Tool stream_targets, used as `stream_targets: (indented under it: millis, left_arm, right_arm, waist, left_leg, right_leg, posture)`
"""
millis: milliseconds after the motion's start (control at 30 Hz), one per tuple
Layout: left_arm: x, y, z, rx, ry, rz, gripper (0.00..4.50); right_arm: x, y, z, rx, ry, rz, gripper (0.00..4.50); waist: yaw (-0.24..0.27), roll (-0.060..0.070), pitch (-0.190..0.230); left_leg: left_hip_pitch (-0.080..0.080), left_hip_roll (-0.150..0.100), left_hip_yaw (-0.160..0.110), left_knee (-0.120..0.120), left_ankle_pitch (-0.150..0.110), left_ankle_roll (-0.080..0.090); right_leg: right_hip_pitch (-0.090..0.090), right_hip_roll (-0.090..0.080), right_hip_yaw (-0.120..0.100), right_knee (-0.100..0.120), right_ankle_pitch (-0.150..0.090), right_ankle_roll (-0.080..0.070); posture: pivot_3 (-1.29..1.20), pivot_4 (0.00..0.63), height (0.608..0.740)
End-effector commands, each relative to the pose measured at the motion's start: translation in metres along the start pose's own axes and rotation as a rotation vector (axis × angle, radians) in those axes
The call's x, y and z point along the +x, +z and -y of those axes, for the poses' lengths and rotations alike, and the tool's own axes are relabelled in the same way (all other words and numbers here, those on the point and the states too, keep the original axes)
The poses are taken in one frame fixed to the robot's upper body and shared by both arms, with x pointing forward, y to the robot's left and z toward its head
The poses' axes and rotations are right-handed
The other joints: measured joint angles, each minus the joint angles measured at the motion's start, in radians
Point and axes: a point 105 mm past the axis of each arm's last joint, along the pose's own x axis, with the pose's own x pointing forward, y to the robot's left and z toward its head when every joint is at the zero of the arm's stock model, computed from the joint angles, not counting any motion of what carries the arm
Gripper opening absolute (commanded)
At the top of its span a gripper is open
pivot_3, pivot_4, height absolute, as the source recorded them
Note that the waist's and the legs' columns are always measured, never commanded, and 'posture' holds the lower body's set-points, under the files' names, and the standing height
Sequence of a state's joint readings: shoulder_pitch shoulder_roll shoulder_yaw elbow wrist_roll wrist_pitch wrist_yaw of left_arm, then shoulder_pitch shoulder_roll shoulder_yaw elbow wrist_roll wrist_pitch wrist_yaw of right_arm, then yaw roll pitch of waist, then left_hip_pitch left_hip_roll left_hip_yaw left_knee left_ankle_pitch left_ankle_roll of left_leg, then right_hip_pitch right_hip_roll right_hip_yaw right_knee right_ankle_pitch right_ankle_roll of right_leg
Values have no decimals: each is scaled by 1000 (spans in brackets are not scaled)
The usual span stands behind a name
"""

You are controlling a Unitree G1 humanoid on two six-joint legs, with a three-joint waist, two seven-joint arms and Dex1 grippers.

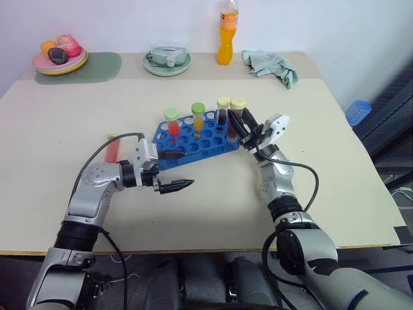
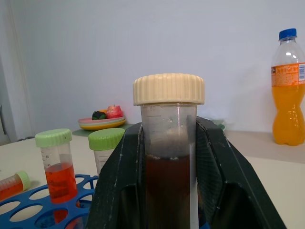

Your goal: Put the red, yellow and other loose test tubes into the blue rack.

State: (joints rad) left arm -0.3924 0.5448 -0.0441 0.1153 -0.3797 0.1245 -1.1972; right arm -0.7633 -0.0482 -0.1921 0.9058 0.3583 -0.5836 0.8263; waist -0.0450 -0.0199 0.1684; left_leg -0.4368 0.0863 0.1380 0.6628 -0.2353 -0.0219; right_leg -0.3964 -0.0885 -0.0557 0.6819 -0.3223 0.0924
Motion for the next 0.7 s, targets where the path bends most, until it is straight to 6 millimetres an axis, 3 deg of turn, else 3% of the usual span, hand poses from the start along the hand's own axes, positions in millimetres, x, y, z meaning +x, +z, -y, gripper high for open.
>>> stream_targets:
  millis: [33,700]
  left_arm:
    - [-2,5,0,29,7,17,4500]
    - [-4,0,1,23,27,20,4500]
  right_arm:
    - [-9,-18,-3,35,-1,-73,805]
    - [-6,-21,-5,16,24,-101,805]
  waist:
    - [0,0,0]
    - [-1,0,0]
  left_leg:
    - [0,0,0,0,0,0]
    - [2,0,0,-1,0,0]
  right_leg:
    - [0,0,0,0,0,0]
    - [1,0,0,0,0,0]
  posture:
    - [0,150,740]
    - [0,150,740]
